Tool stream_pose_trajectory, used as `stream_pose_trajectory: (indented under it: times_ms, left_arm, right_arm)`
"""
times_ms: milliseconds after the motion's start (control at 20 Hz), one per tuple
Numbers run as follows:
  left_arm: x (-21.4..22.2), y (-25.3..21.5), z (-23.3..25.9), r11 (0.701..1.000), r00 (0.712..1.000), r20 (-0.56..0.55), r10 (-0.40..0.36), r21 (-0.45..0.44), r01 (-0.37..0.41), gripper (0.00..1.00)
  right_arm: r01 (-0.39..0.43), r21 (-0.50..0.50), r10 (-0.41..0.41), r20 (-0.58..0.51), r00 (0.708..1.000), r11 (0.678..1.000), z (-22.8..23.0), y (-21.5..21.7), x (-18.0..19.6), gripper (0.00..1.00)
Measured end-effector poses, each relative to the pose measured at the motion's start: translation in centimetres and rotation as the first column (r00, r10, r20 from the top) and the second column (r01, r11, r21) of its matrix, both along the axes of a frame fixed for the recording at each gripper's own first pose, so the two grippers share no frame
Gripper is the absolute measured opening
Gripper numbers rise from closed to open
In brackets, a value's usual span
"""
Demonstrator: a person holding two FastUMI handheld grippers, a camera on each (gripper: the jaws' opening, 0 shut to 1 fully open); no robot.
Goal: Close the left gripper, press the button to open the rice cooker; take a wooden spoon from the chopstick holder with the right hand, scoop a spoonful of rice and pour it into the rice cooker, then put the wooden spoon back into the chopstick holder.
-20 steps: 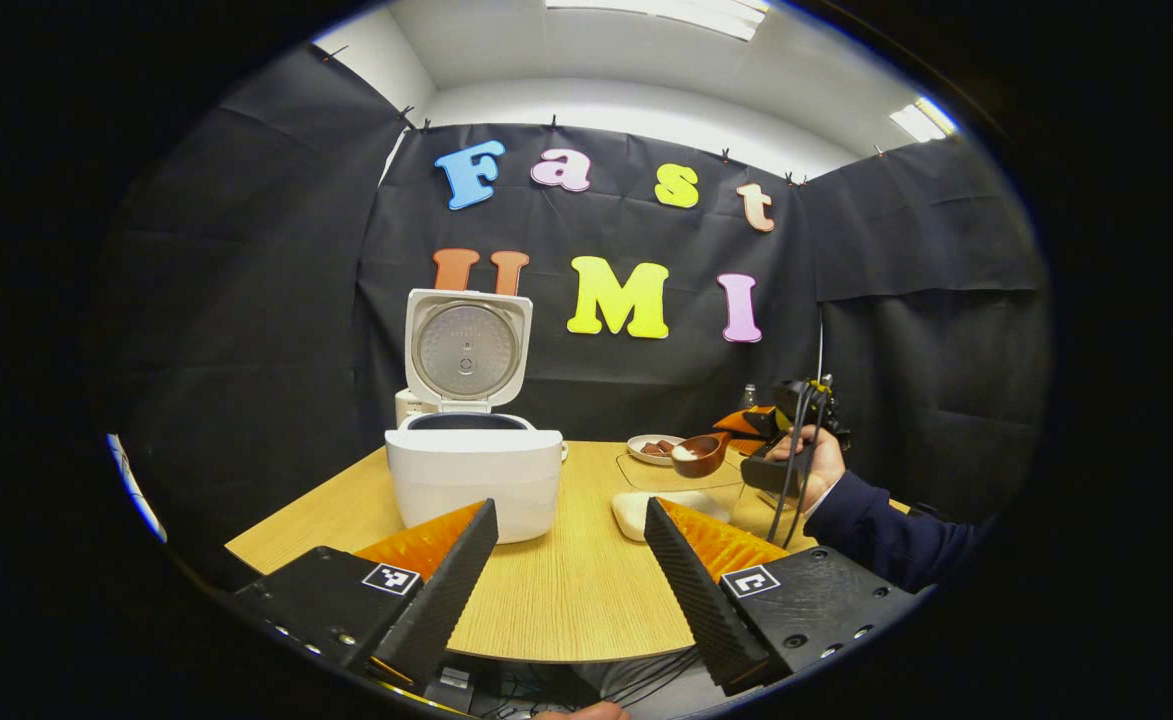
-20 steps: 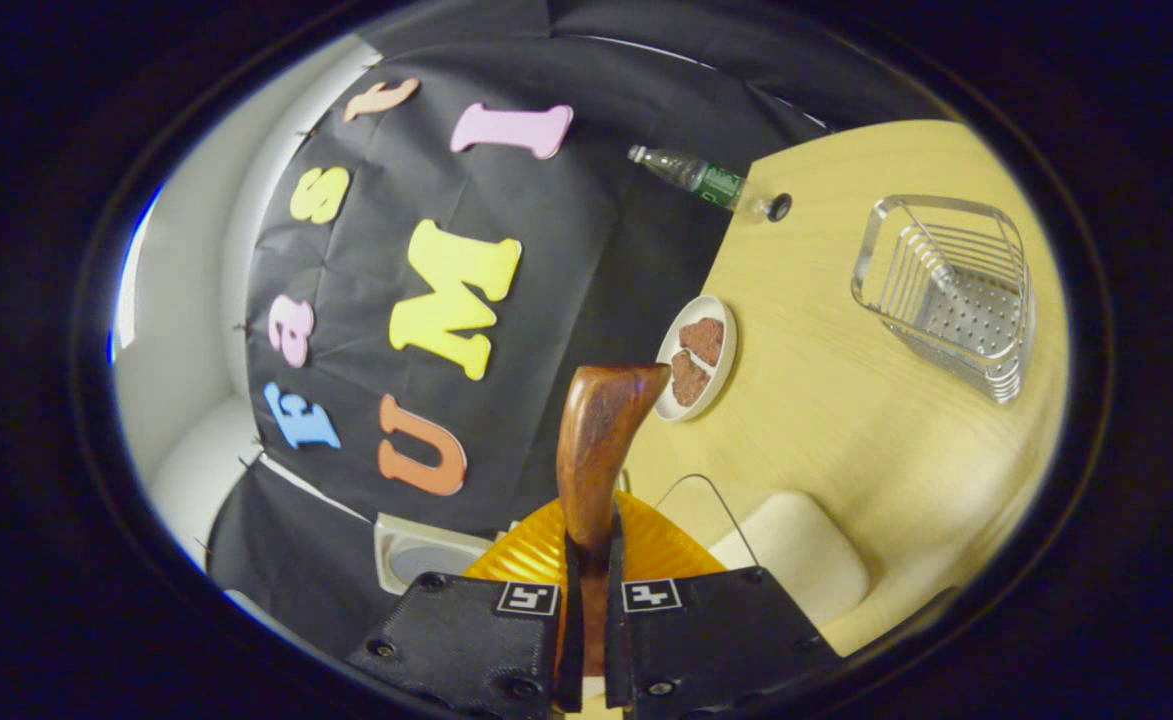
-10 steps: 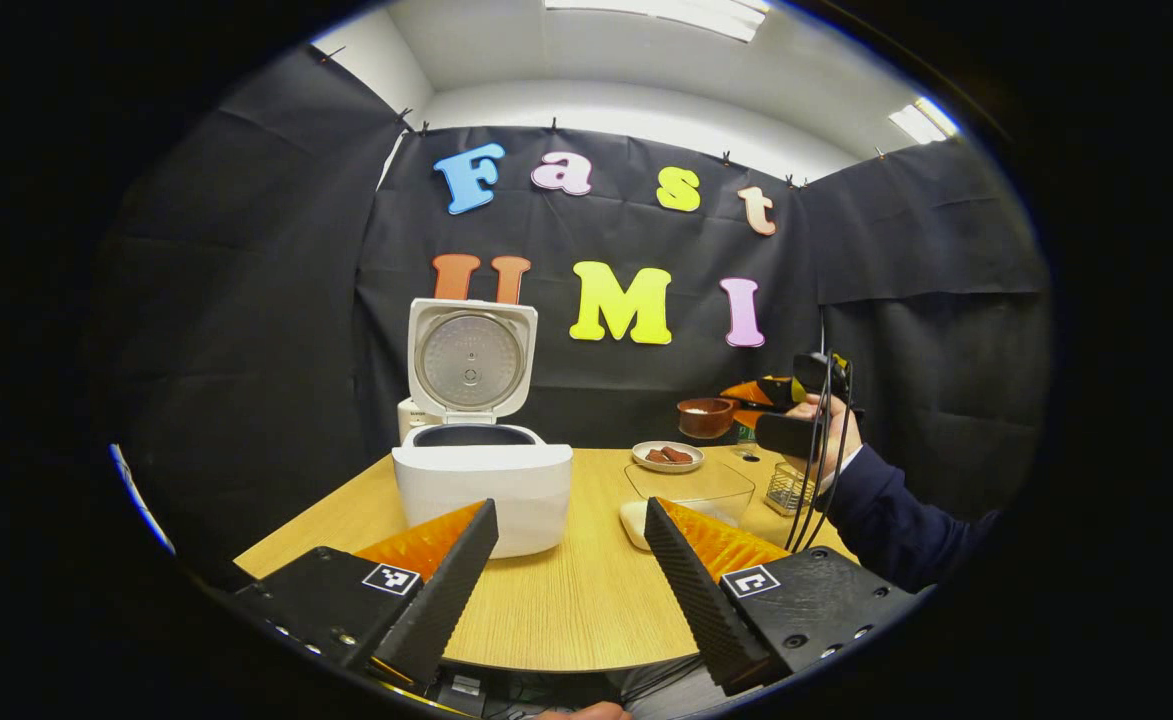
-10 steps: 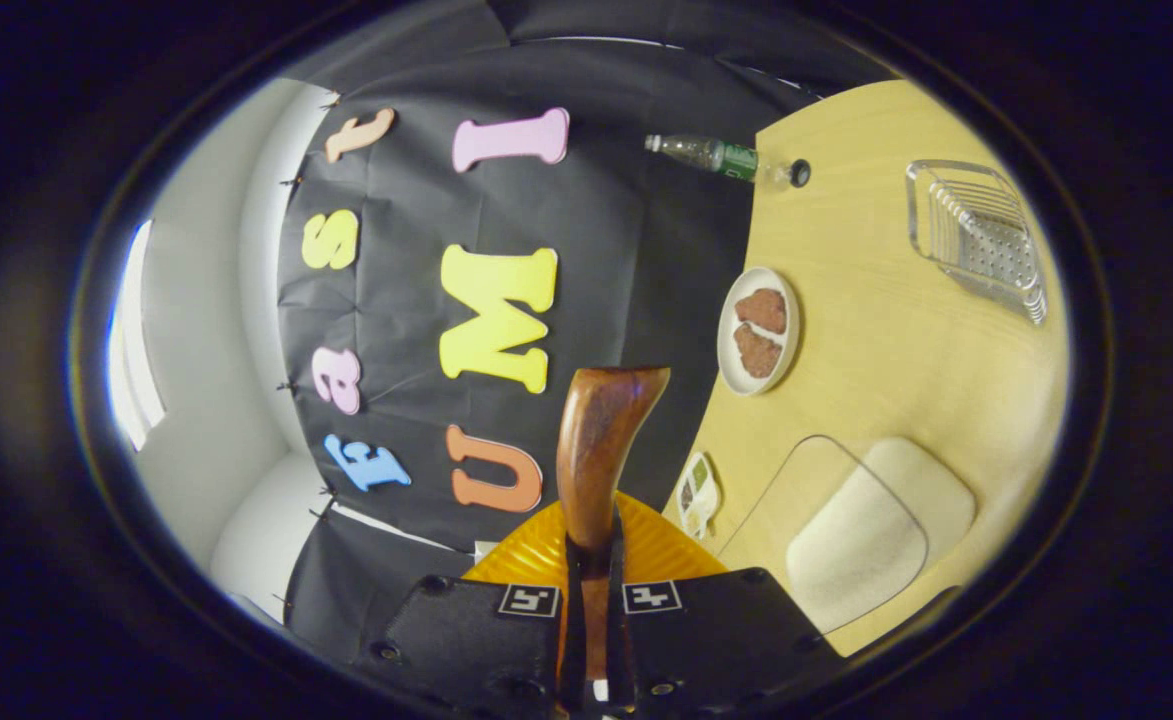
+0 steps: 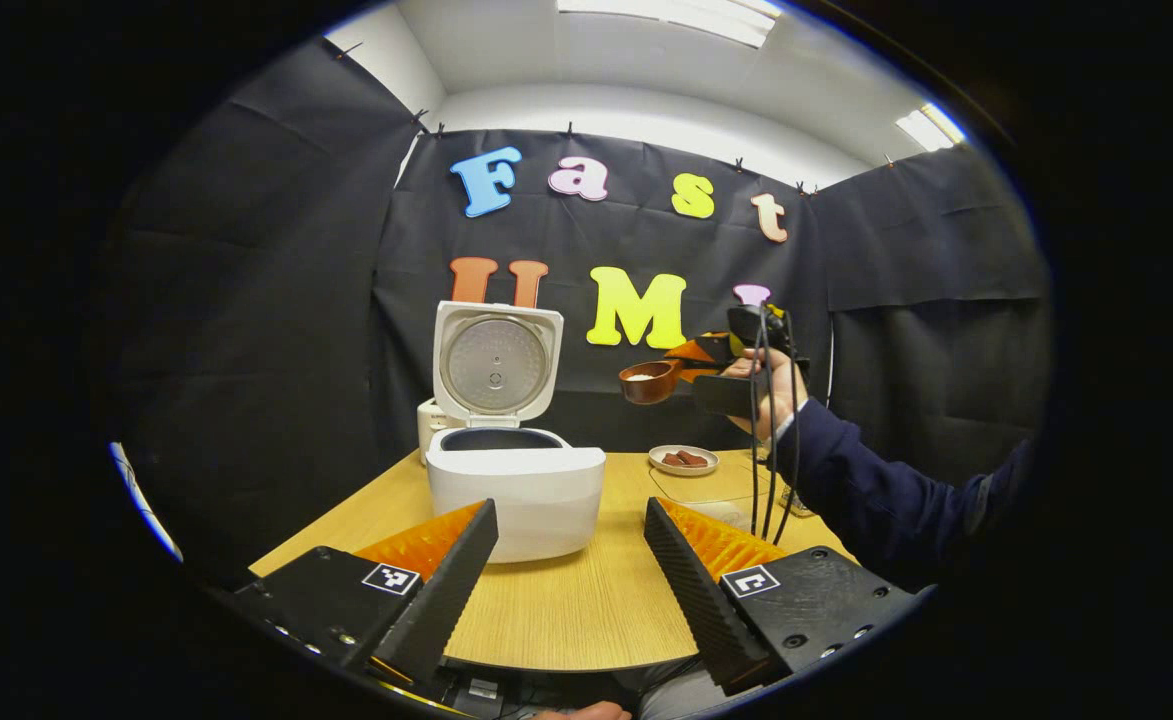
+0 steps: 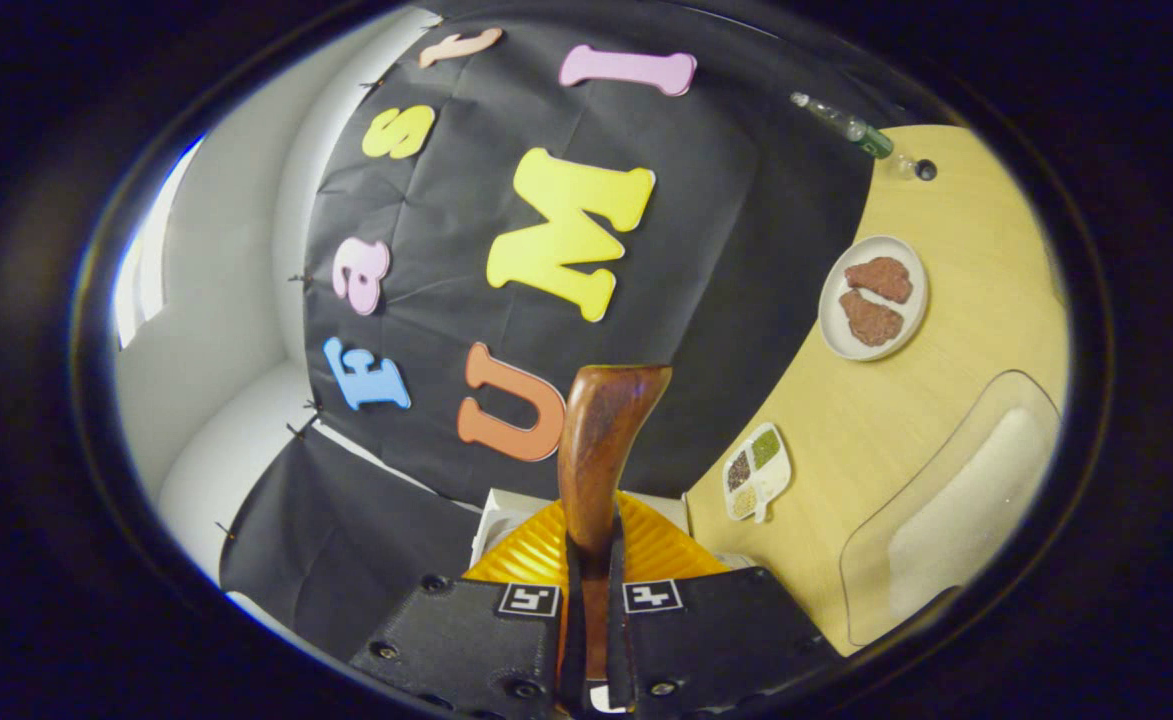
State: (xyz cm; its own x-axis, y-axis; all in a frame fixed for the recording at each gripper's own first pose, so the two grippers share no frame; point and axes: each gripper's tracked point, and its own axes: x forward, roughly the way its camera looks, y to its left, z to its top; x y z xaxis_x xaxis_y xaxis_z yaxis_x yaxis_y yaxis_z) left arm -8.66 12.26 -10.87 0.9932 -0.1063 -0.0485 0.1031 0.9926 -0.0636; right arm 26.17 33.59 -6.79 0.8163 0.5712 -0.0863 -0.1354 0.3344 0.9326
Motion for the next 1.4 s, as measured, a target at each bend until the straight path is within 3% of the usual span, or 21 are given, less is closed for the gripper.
stream_pose_trajectory:
  times_ms: [300,400,550,800,1100,1200,1400]
  left_arm:
    - [-0.1,2.5,-0.8,0.998,0.998,0.007,0.061,0.000,-0.061,0.94]
    - [-0.4,3.4,-0.7,0.996,0.996,0.010,0.092,-0.014,-0.091,0.94]
    - [-0.8,3.8,-1.1,0.994,0.995,-0.001,0.102,-0.034,-0.102,0.94]
    - [-1.2,4.5,-1.5,0.992,0.992,-0.022,0.123,-0.025,-0.123,0.94]
    - [-1.8,4.3,-1.6,0.993,0.994,-0.024,0.111,-0.026,-0.112,0.94]
    - [-1.8,4.3,-1.4,0.993,0.993,-0.025,0.118,-0.026,-0.118,0.94]
    - [-1.9,4.6,-1.2,0.991,0.991,-0.027,0.127,-0.039,-0.128,0.94]
  right_arm:
    - [-0.052,-0.241,0.080,0.108,0.991,0.969,0.5,8.6,0.8,0.10]
    - [-0.028,-0.355,0.085,0.146,0.986,0.935,0.1,10.0,1.6,0.10]
    - [0.024,-0.518,0.115,0.234,0.966,0.855,-0.6,12.5,2.9,0.10]
    - [0.048,-0.686,0.202,0.279,0.939,0.726,-3.3,15.9,2.7,0.10]
    - [0.060,-0.788,0.304,0.305,0.902,0.613,-5.3,18.9,1.9,0.10]
    - [0.103,-0.819,0.353,0.352,0.867,0.564,-4.3,20.3,1.1,0.10]
    - [0.197,-0.886,0.483,0.403,0.778,0.420,-4.1,22.8,-0.6,0.10]
